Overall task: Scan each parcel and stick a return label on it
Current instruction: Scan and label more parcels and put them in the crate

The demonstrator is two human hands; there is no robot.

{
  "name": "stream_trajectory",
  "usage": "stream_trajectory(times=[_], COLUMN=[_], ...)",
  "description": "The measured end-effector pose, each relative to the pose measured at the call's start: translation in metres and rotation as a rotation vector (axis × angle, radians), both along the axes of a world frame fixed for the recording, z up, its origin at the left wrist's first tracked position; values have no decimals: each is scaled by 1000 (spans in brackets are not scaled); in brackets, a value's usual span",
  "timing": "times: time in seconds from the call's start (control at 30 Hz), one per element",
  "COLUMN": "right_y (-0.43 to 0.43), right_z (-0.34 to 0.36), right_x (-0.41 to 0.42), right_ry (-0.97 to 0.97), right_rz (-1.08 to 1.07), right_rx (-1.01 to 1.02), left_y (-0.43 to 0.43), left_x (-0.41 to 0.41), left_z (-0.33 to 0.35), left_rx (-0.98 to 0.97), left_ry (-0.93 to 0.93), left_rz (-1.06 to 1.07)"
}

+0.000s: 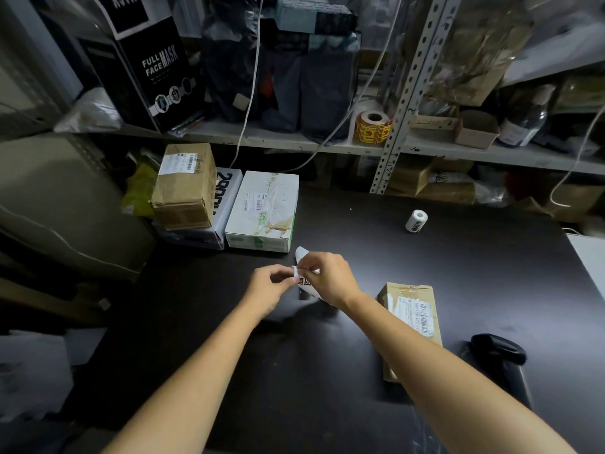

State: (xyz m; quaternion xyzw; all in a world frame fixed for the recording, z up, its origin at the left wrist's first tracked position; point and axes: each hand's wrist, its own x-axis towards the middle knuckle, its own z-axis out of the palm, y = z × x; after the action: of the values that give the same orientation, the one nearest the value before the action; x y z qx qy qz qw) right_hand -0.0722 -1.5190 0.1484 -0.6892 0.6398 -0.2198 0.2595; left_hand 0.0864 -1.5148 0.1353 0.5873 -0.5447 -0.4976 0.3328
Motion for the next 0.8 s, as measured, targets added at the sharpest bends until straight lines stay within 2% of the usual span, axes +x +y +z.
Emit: stream_trajectory(times=[0.2, 0.43, 0.6, 0.8], right_y=[-3, -4, -4, -7], right_z=[0, -5, -6, -7], right_x=[-2, 3, 7, 9], right_ry=[12, 19, 249, 293], right_rz=[83, 127, 318, 363], right_rx=[24, 91, 38, 66], left_y=[-3, 0, 2, 1], left_x=[4, 7, 7, 14], left_z=[-14, -26, -30, -34], left_rx=[83, 99, 122, 160], left_ry=[49, 18, 41, 39], left_rz=[25, -14, 30, 13])
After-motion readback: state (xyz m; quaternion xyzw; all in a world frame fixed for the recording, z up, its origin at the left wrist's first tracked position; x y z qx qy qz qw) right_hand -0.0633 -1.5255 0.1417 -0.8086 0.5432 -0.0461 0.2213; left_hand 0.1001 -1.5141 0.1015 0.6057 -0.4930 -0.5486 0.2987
